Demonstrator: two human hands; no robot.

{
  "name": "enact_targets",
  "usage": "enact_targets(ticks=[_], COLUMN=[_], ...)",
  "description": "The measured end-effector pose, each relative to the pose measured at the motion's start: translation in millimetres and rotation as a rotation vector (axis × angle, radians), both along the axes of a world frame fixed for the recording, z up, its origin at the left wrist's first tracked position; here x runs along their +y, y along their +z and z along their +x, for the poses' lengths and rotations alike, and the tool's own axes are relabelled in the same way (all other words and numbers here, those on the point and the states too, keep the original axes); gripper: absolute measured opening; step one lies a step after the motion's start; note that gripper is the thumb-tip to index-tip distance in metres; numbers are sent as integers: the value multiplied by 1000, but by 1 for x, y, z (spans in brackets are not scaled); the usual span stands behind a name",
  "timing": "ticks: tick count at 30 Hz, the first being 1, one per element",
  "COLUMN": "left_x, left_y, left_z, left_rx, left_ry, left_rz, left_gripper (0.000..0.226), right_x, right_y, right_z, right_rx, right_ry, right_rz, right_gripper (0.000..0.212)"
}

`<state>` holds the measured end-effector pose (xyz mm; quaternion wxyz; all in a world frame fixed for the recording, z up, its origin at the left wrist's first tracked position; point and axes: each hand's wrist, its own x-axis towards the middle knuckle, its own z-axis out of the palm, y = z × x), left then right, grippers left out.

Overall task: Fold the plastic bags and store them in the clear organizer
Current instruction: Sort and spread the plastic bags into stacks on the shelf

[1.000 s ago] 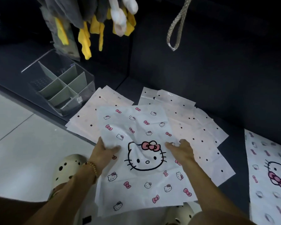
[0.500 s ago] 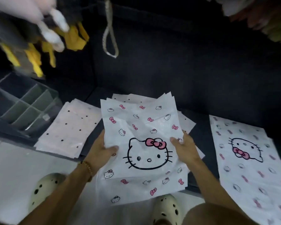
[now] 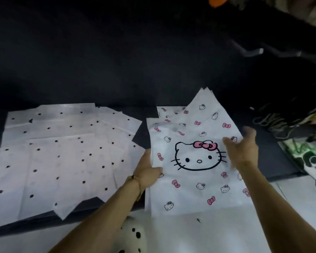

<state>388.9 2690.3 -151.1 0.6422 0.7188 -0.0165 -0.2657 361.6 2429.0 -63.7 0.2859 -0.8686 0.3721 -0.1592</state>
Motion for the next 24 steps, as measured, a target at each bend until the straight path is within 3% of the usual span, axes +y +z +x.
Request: enact_targets(ticks=[3, 5, 8, 10, 13, 20, 22, 24], left_x=[-44, -66, -86, -88, -86, -81, -58, -22], left_y=[-16, -21, -18, -16, -20, -9, -7, -4], left_z=[15, 25, 27, 21, 13, 18, 10, -4], left_rx=[64, 67, -90, -178, -121, -30, -24, -52], left_ry=[43, 10, 102, 158, 57, -60, -5, 64], left_rz=[41, 132, 372, 441, 321, 207, 201, 155], left_gripper=[42, 35, 35, 35, 29, 30, 36, 28], right_x=[-1, 17, 48, 65, 83, 60, 67, 88], right_y=[-15, -36, -79, -104, -124, -119, -111, -103], right_z=[0, -5, -18, -26, -37, -37, -33, -27], right_rx=[78, 135, 416, 488, 450, 486, 418, 295], right_ry=[56, 317, 617, 629, 673, 647, 620, 570], right_rz=[-323, -279, -189, -223, -282, -313, -324, -302], right_gripper=[66, 61, 69, 77, 82, 55, 49, 44])
